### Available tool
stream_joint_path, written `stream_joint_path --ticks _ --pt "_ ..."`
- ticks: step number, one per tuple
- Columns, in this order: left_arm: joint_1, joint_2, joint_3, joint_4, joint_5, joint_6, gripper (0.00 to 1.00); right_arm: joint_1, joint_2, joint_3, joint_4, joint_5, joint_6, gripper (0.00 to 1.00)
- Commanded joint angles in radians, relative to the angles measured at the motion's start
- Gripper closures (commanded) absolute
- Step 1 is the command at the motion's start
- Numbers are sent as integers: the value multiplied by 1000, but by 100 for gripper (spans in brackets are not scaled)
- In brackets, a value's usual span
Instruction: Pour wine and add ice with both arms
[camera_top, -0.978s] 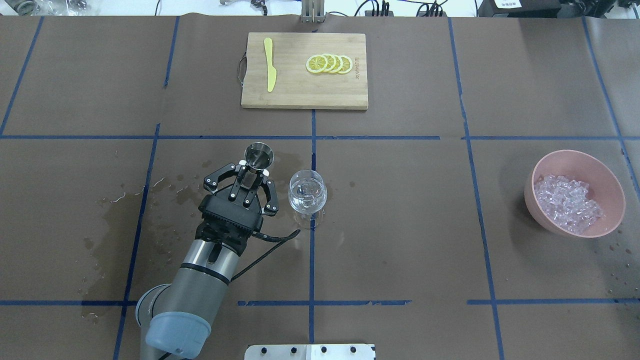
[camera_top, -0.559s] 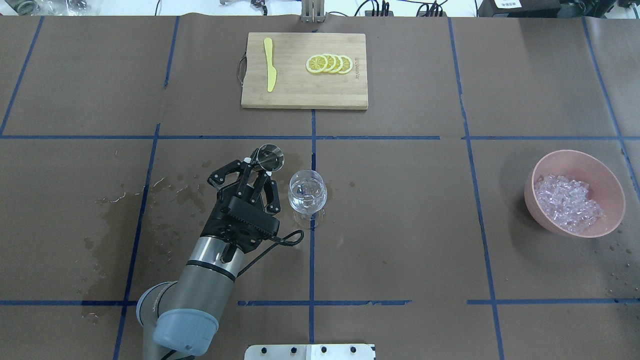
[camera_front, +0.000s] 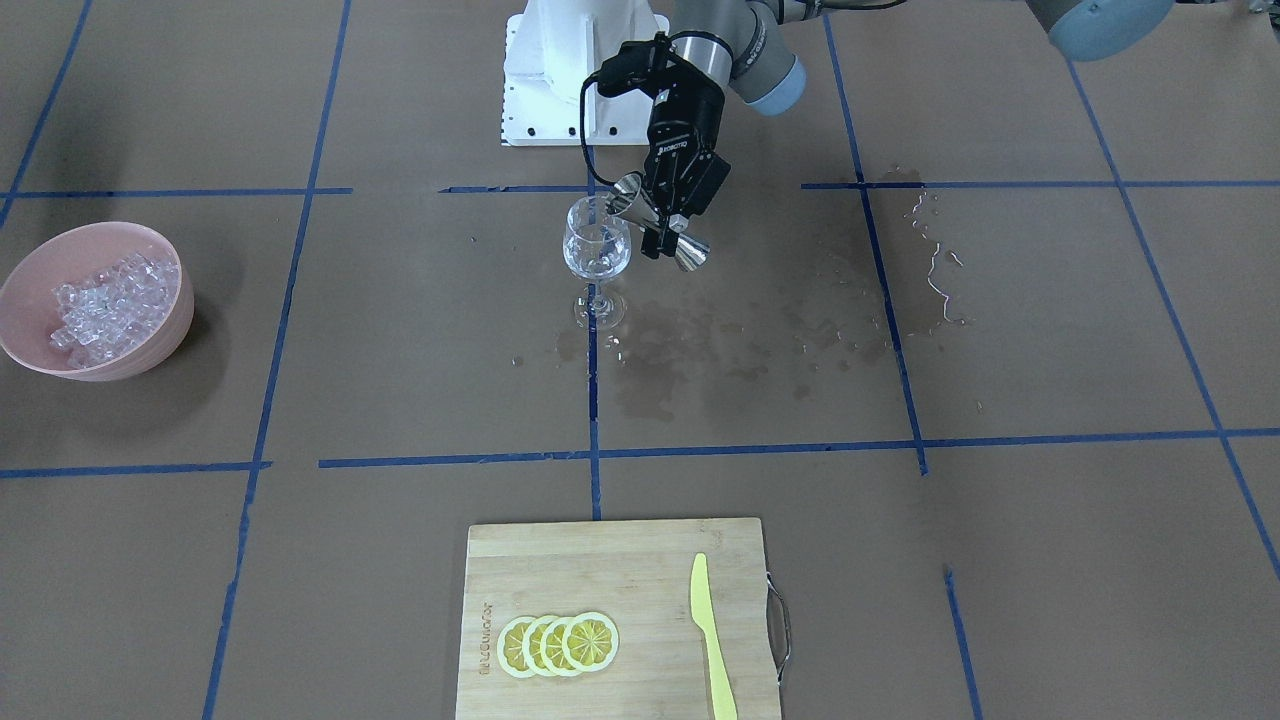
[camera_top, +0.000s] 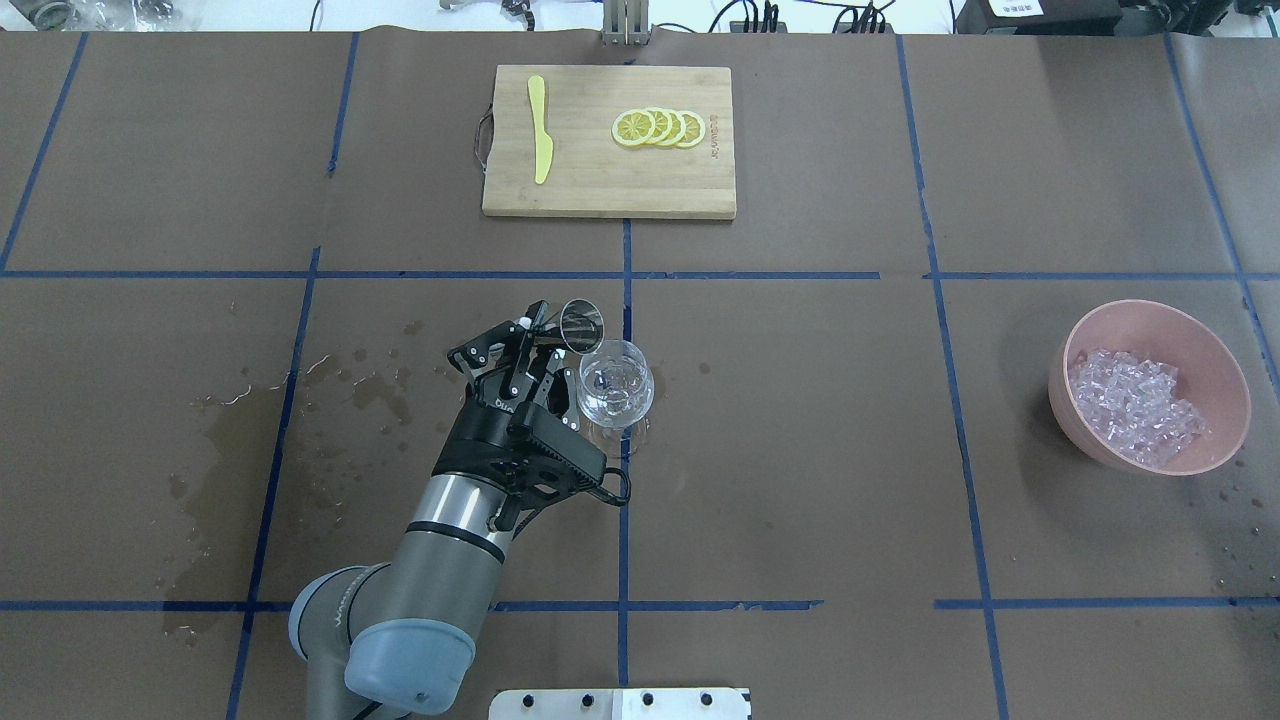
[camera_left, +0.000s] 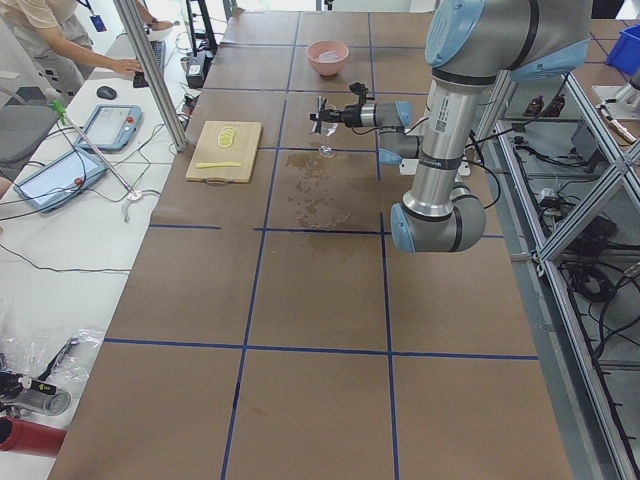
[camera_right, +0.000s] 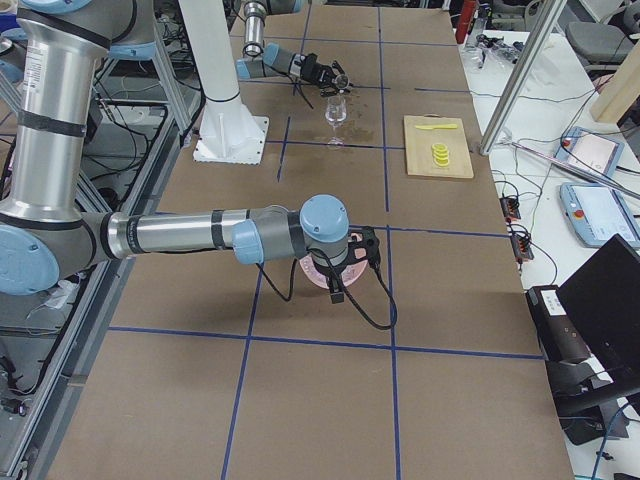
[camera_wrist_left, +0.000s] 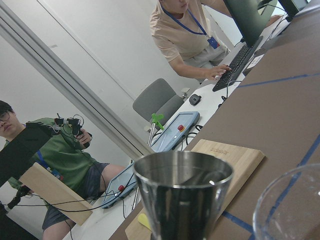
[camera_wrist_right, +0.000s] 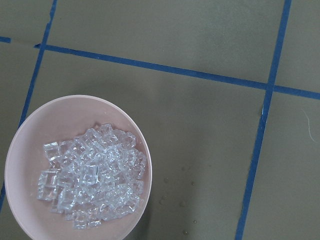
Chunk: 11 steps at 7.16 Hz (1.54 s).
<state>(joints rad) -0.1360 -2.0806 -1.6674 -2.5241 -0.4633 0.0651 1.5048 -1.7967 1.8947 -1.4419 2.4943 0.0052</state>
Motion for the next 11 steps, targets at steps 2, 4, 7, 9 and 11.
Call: stream_joint_path --ticks 2,4,7,9,11 --pt "1 -13 -8 39 0 197 100 2 -7 -2 -2 0 4 0" --pt "-7 -13 -27 39 3 400 100 0 -7 -11 -2 0 2 0" --pt "-10 -12 -32 41 15 534 100 2 -6 -29 -2 -2 2 0" --pt "-8 -12 -32 41 26 649 100 0 -6 -32 -3 0 4 0" --pt "-10 -12 -34 41 52 787 100 0 -6 -36 -3 0 4 0"
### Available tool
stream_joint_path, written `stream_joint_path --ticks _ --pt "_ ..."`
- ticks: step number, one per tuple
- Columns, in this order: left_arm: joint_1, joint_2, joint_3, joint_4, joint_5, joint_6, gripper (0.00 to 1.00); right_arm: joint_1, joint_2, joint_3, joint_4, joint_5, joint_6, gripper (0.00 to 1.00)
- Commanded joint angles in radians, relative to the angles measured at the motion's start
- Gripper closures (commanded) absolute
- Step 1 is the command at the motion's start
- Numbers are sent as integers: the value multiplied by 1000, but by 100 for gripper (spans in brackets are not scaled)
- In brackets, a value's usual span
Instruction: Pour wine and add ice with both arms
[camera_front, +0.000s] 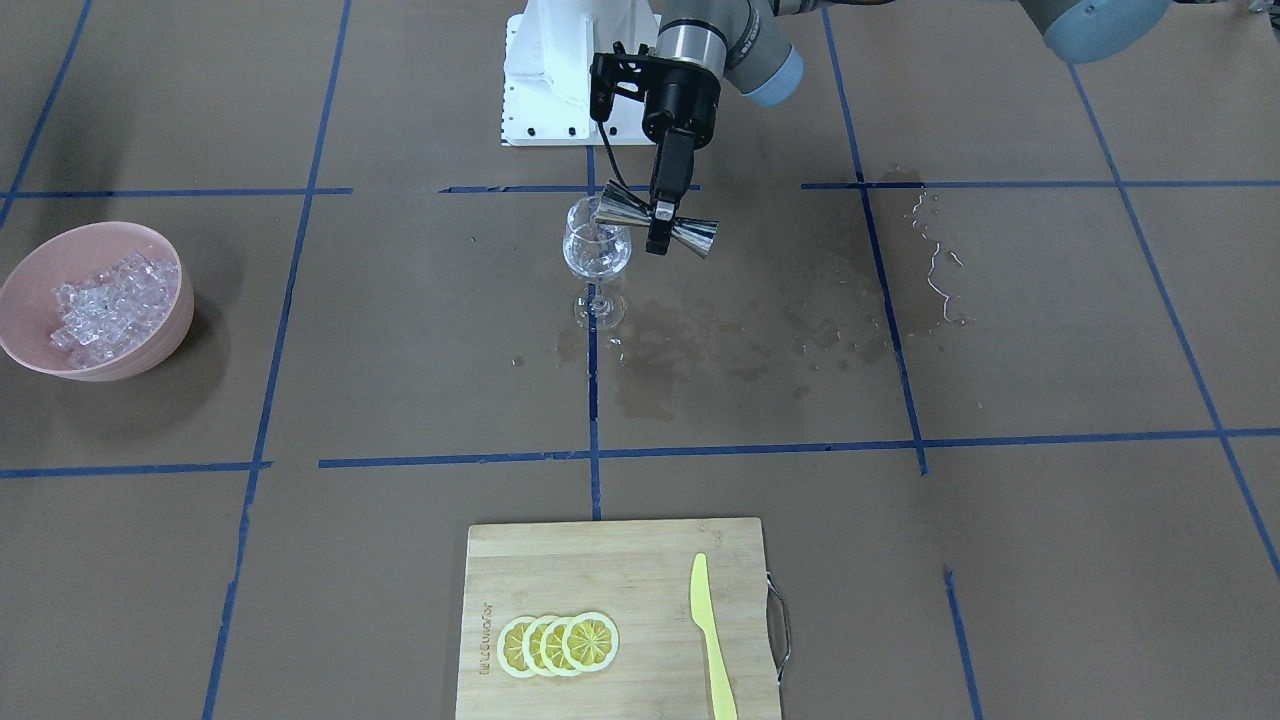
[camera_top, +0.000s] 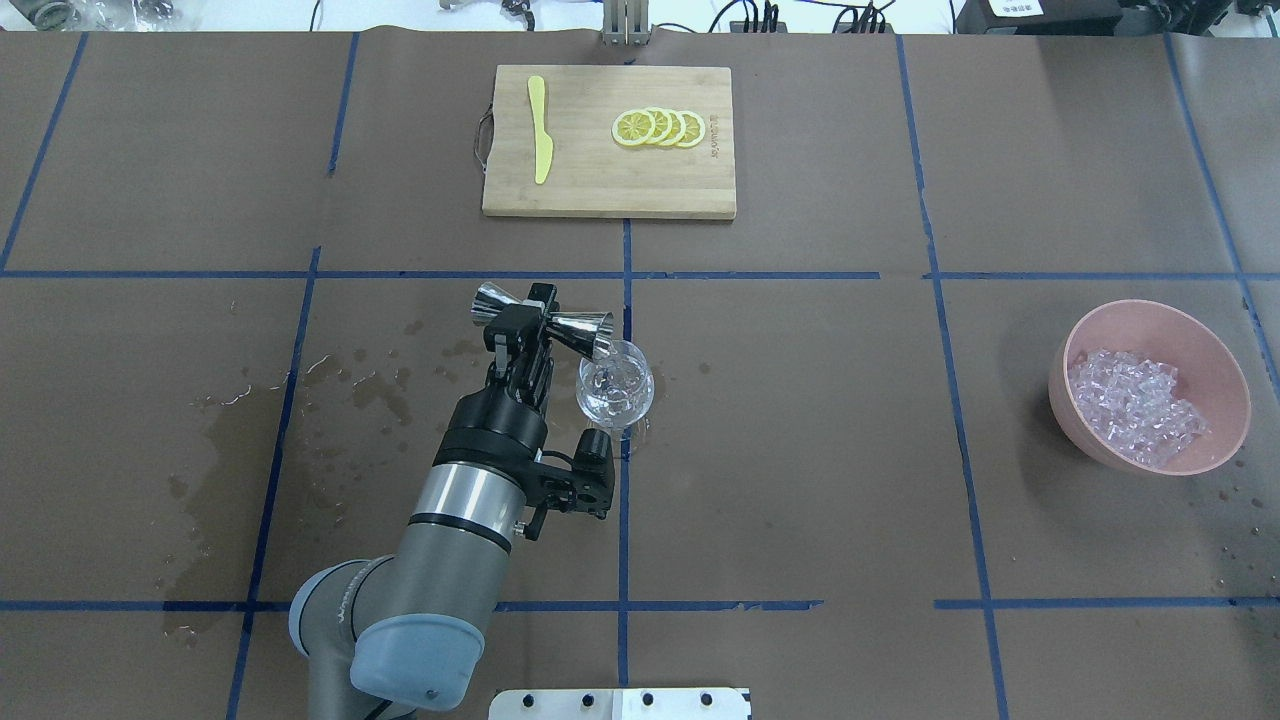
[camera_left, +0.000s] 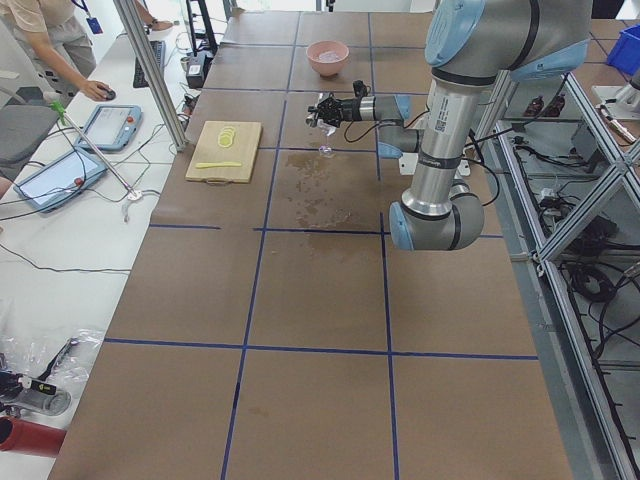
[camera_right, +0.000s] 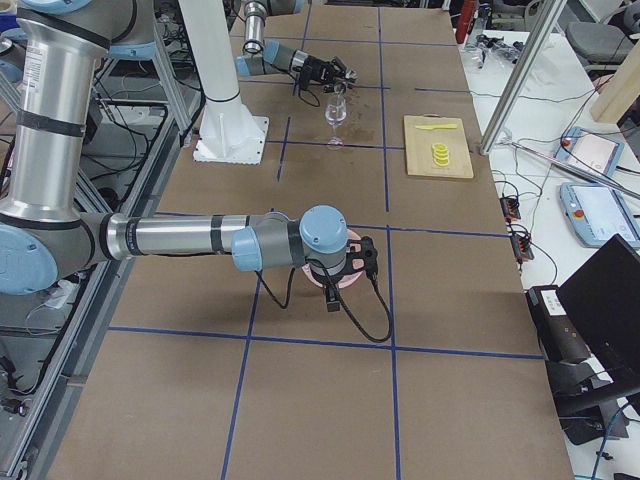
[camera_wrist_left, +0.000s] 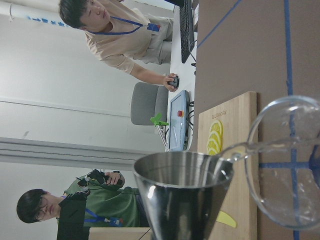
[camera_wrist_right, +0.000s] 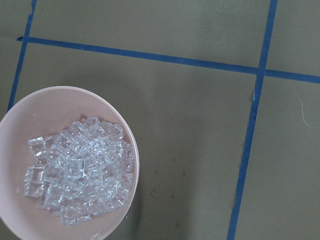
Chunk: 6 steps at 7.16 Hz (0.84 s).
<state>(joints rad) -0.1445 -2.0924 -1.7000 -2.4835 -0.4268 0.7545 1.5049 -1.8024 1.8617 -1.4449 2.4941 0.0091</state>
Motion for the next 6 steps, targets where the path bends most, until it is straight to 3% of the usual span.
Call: stream_joint_path --ticks 1,4,6 --pt "-1 -1 -10 0 32 197 100 0 2 -7 0 0 0 0" --pt "8 -2 -26 -1 42 250 100 0 2 -13 0 2 0 0" --pt "10 15 -15 -78 56 19 100 0 6 -19 0 2 -1 0"
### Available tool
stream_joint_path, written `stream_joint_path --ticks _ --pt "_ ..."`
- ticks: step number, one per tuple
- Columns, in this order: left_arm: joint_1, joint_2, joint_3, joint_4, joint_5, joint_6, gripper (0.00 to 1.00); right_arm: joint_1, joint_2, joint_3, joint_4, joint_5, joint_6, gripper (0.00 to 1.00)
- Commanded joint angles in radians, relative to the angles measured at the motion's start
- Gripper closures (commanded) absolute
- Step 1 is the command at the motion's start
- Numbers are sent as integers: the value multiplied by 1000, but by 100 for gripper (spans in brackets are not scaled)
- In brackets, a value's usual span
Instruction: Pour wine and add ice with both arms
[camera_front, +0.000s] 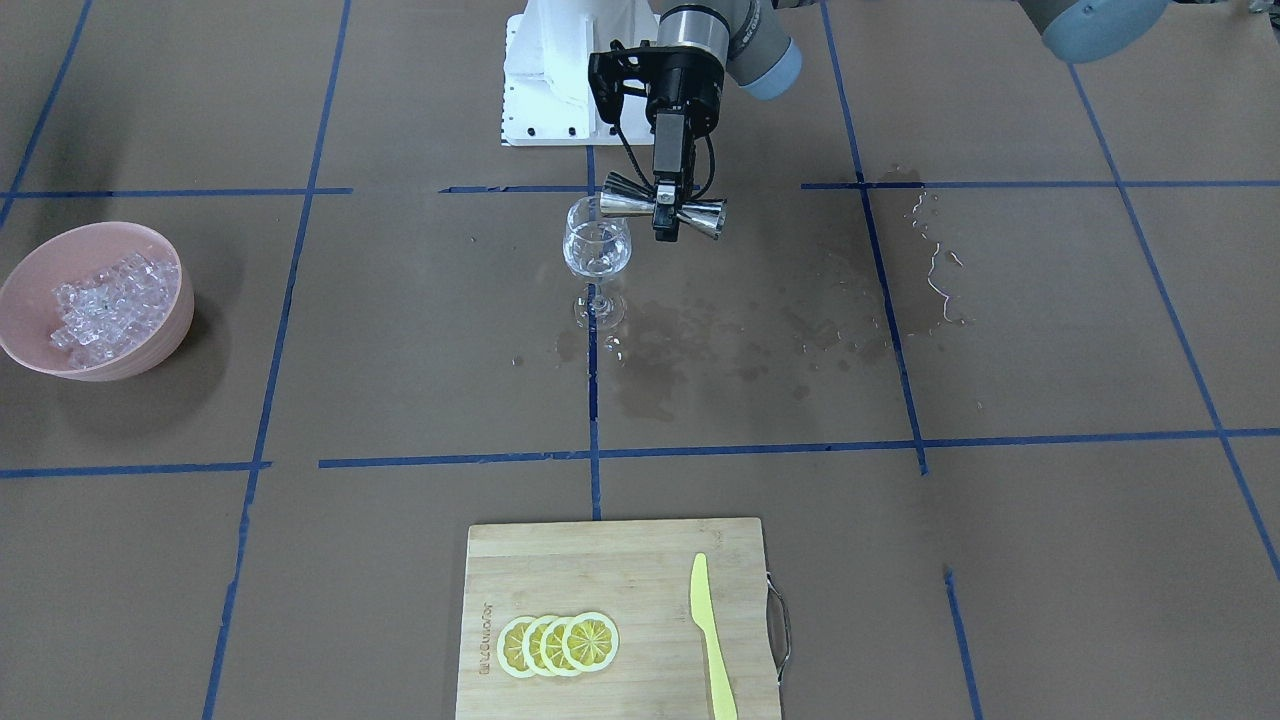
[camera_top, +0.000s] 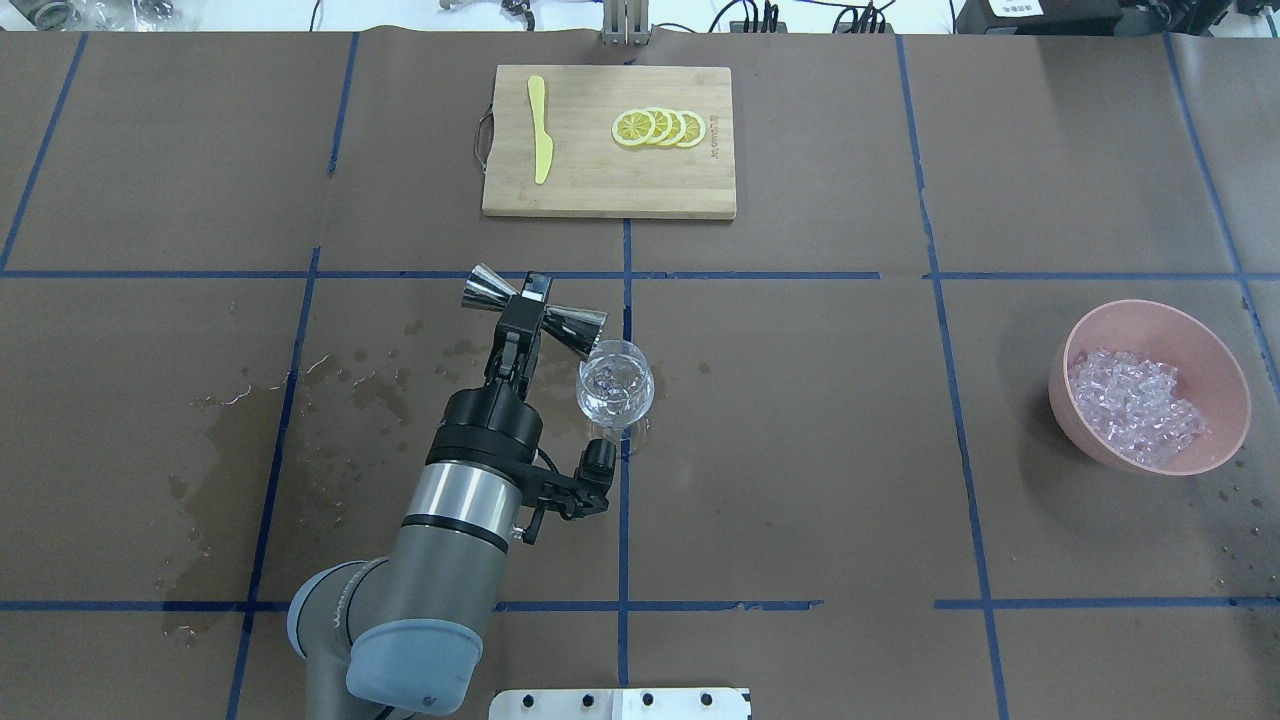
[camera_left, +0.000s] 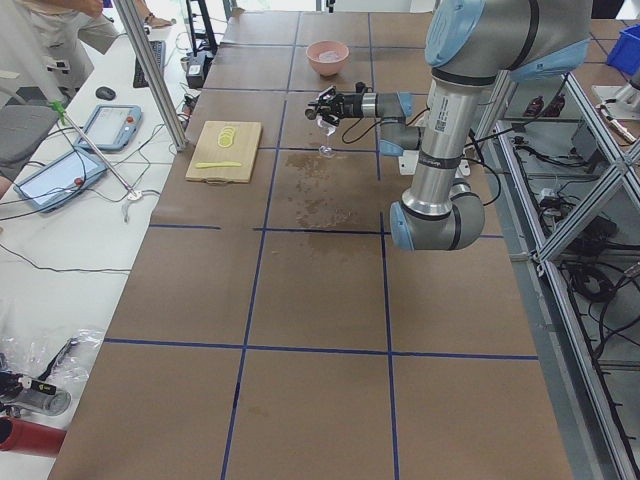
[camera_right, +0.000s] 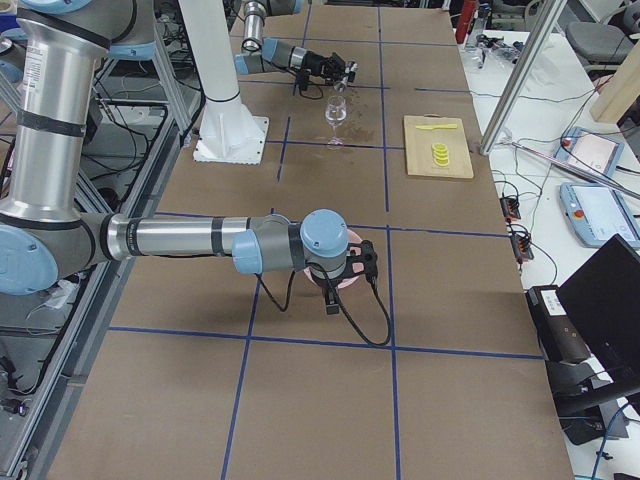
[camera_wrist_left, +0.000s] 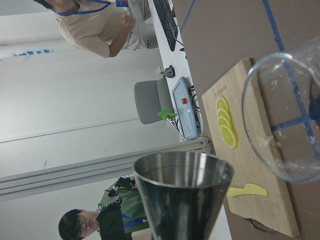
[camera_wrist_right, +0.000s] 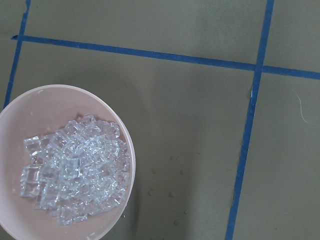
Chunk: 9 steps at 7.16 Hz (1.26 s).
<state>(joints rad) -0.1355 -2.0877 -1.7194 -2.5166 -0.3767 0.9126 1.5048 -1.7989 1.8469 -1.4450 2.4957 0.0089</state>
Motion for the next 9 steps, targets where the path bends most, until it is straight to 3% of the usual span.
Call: stream_joint_path --ticks 1,2,3,5,6,7,9 --pt "-3 58 4 -159 7 -281 100 0 3 -17 2 0 -1 0" --pt "-6 124 10 -321 5 -393 100 0 4 -17 3 -1 -3 0" --pt "-6 232 50 -487 1 -631 100 0 10 -15 5 -3 -3 0" --pt "-7 381 76 -718 -19 -887 100 -32 39 -9 6 -9 49 0" --pt "-16 412 99 -732 -16 -1093 100 -66 42 12 27 -21 112 0" --pt "-18 475 104 -732 -31 -1270 100 -89 41 12 126 -35 208 0" --pt "-18 651 110 -868 -79 -1489 100 -158 39 9 248 -90 345 0"
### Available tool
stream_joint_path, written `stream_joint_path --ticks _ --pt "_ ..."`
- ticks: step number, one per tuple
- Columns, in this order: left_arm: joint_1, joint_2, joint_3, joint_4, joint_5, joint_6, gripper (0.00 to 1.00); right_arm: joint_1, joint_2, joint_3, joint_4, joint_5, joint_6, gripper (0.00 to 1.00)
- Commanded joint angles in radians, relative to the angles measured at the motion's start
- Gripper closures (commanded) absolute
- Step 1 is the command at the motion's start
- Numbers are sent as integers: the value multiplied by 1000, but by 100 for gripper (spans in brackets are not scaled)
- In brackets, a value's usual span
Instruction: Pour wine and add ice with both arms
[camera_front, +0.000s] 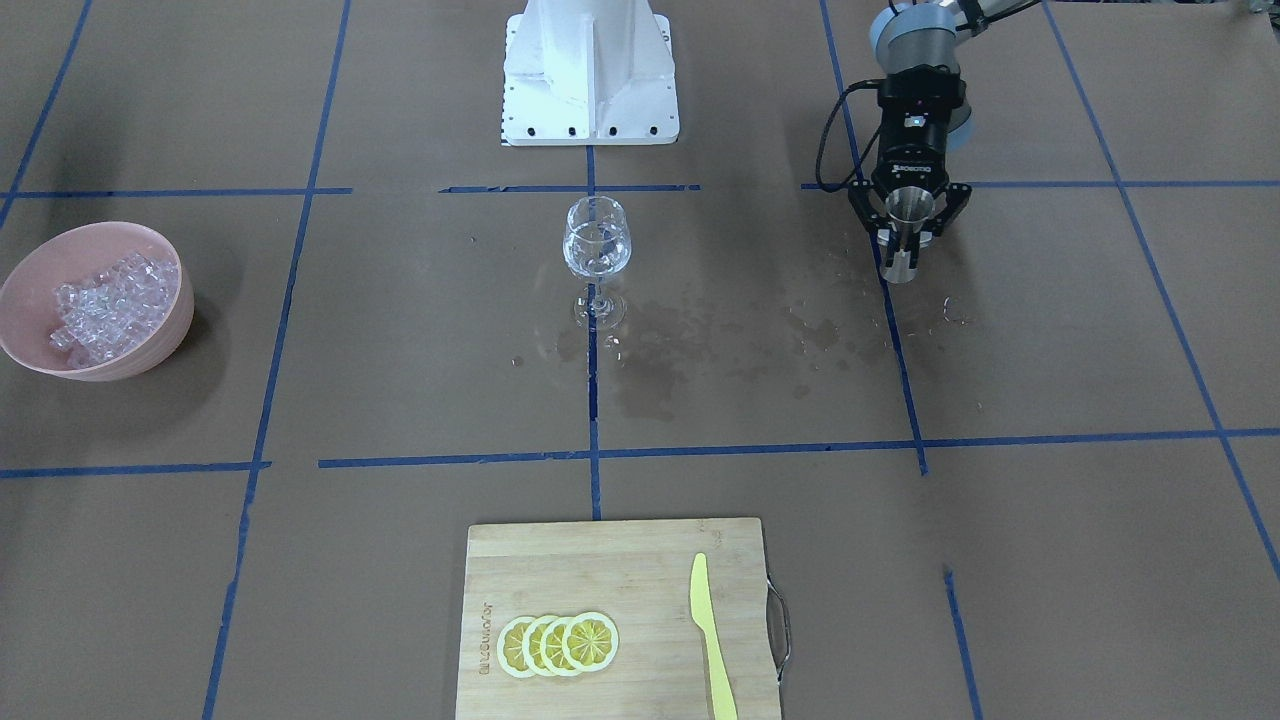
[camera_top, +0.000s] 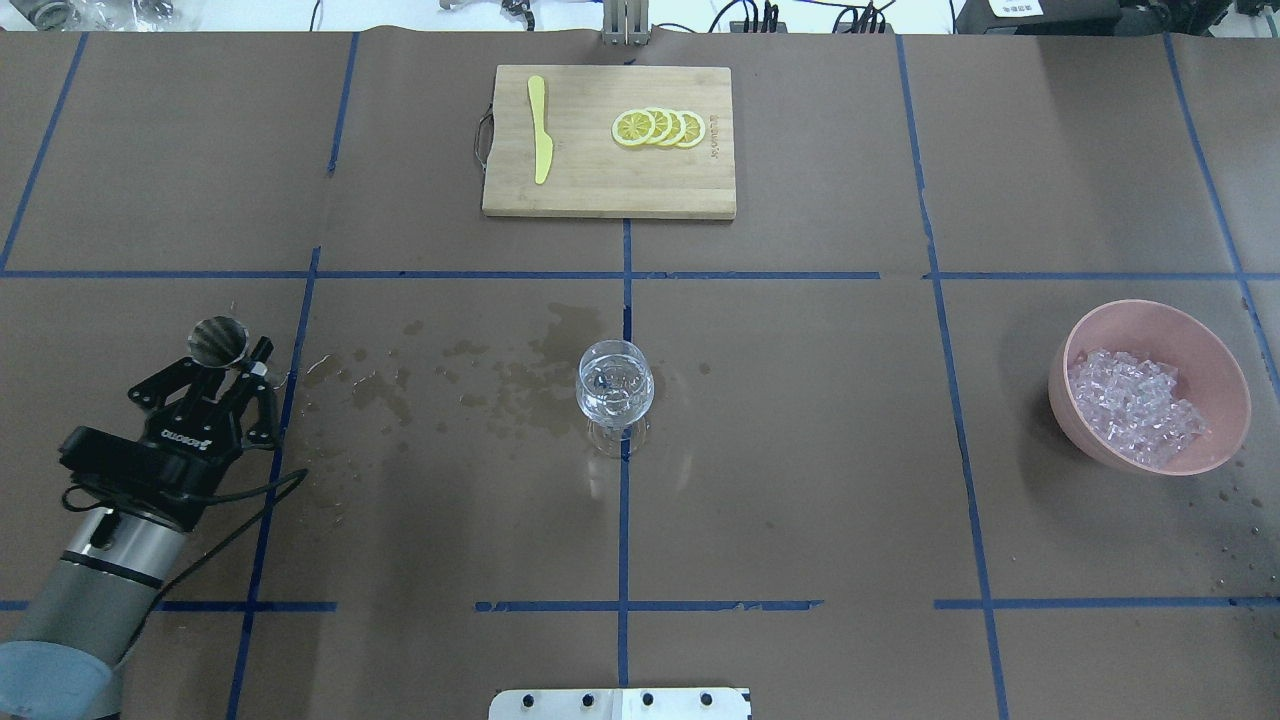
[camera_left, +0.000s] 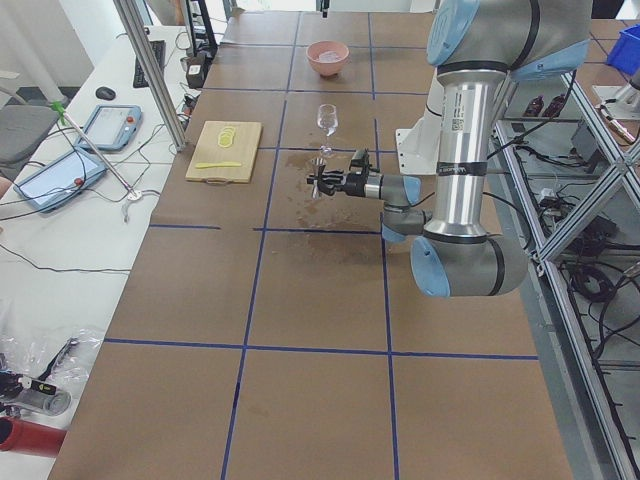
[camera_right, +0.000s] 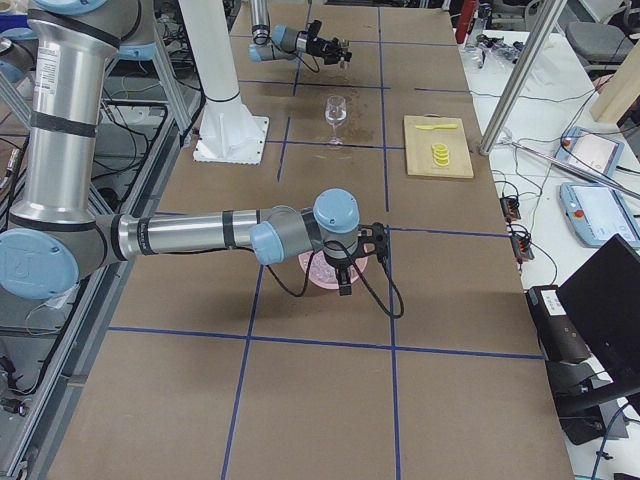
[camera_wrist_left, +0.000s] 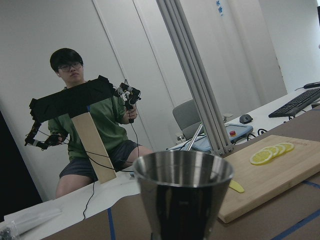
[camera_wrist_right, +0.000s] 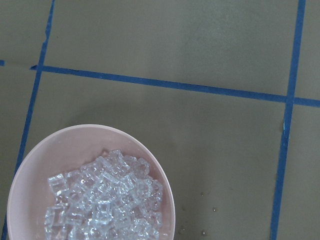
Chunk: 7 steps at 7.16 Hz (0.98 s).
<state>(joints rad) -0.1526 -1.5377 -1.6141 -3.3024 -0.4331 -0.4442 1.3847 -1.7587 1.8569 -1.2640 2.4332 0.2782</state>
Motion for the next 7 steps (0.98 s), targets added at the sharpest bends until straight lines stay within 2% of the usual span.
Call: stream_joint_path --ticks 1,2,3,5,7 --pt "-1 117 17 -89 -22 -143 100 -41 -2 -1 67 -28 76 0" --pt "-1 140 139 -101 -21 -234 100 -41 -2 -1 67 -28 78 0" --pt "4 154 167 -164 -16 -317 100 -42 -4 -2 69 -28 78 0" --pt "14 146 169 -163 20 -326 100 -42 -7 -2 69 -28 76 0" --pt "22 140 166 -64 54 -326 100 -42 -11 -4 69 -28 76 0"
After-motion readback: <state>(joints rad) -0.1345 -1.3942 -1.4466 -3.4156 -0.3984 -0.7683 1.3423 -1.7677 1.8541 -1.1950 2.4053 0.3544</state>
